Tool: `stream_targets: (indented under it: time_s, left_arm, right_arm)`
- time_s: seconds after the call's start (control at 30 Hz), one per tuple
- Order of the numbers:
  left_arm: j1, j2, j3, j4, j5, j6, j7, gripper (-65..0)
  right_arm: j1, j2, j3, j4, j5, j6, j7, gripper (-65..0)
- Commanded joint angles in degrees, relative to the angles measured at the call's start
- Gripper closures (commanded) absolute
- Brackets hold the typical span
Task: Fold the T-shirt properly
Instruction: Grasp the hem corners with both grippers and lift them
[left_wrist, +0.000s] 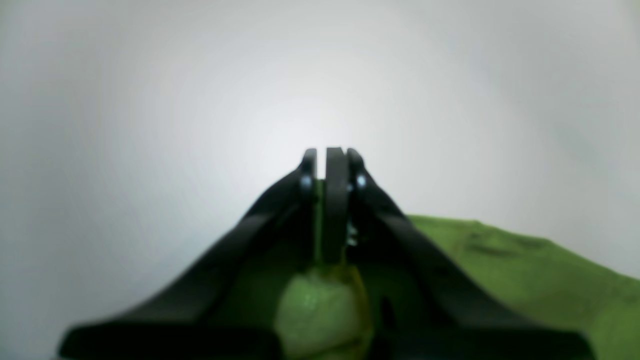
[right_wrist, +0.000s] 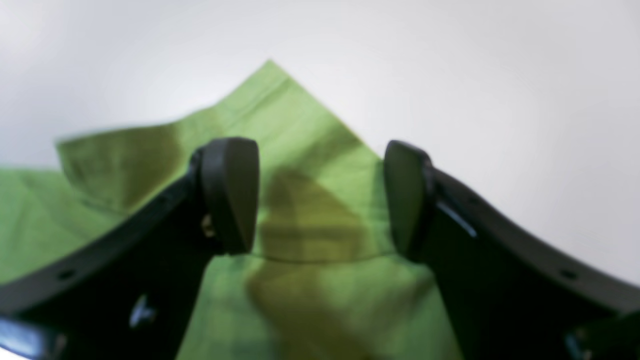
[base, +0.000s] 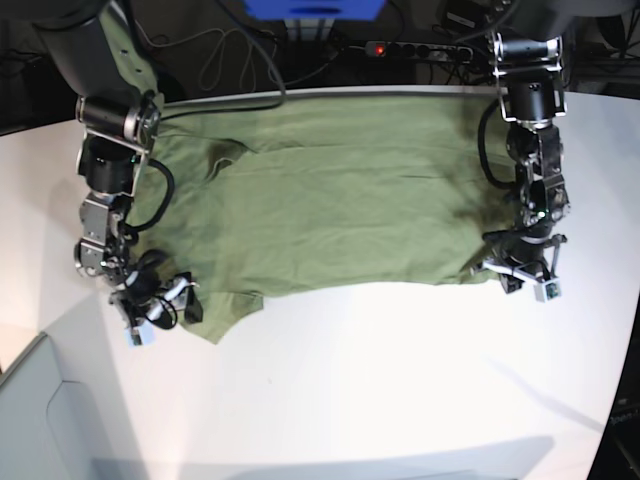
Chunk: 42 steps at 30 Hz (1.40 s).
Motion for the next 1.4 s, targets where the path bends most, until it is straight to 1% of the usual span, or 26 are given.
stream_targets:
  time_s: [0.0,0.13,0.3,0.37,0.43,0.5,0.63,0.73,0.87,0.97,1.07,1.13,1.3,1.37]
  left_arm:
    - [-1.05,-0.68,-0.27,1.24,-0.33,-0.16,-1.06,0.0]
    - [-1.05,-0.68,-0.27,1.24,-0.33,-0.16,-1.06,0.0]
    - [-0.43,-0.68,-0.27,1.24,-0.33,-0.16,-1.06,0.0]
    - [-0.43,-0.68,-0.27,1.24,-0.33,-0.16,-1.06,0.0]
    - [-0.35,-0.68,-0.27,1.24,-0.33,-0.16,-1.06,0.0]
    - [-0.35,-0.68,-0.27,1.24,-0.33,-0.16,-1.06,0.0]
    - [-0.35,-0.68,-0.27,1.24,-0.33,-0.16,-1.06,0.0]
    - [-0.35,-0.77,-0.27,1.24,-0.33,-0.16,-1.06,0.0]
    - [-0.26,-0.77,-0.27,1.41,-0.33,-0.16,-1.24,0.0]
    - [1.24,-0.77,-0.71,4.84,-0.33,-0.16,-1.15,0.0]
    - [2.91,-0.33,-2.99,9.41,-0.33,-0.16,-0.97,0.0]
    - [3.17,0.64,-3.87,10.99,-0.33,-0.16,-0.97,0.0]
    - [5.19,0.81,-7.04,13.37,-0.33,-0.43,1.49,0.0]
    - [6.16,1.6,-8.27,13.81,-0.33,-0.51,1.66,0.0]
  right_arm:
    - [1.63,0.24,-1.46,0.54,-0.61,0.0,0.97,-37.7]
    - [1.37,0.06,-4.63,0.45,-4.13,0.0,2.73,-37.3]
    - [1.63,0.15,-4.8,0.45,-4.3,0.0,2.56,-37.1]
    - [1.72,0.15,-4.8,0.45,-4.3,0.0,2.56,-35.4]
    - [1.72,0.24,-4.8,0.45,-4.3,0.0,2.56,-29.8]
    - [1.72,0.32,-4.71,0.62,-4.3,0.0,2.56,-21.0]
    - [1.81,0.24,-4.63,0.71,-4.22,0.0,2.47,-0.2]
    - [1.72,0.24,-4.63,0.8,-4.13,0.0,2.65,-1.0]
    - [1.28,0.24,-4.63,2.21,-4.13,0.0,2.82,0.0]
    - [-1.62,0.24,-4.54,8.36,-4.13,0.0,2.82,0.0]
    - [-5.14,0.15,-4.54,15.48,-4.13,0.0,2.47,0.0]
    - [-6.9,0.06,-4.54,18.56,-4.13,0.0,2.47,0.0]
    - [-12.0,0.06,-4.54,25.94,-4.04,0.0,2.47,0.0]
    - [-13.84,0.06,-4.54,29.02,-4.04,0.0,2.73,0.0]
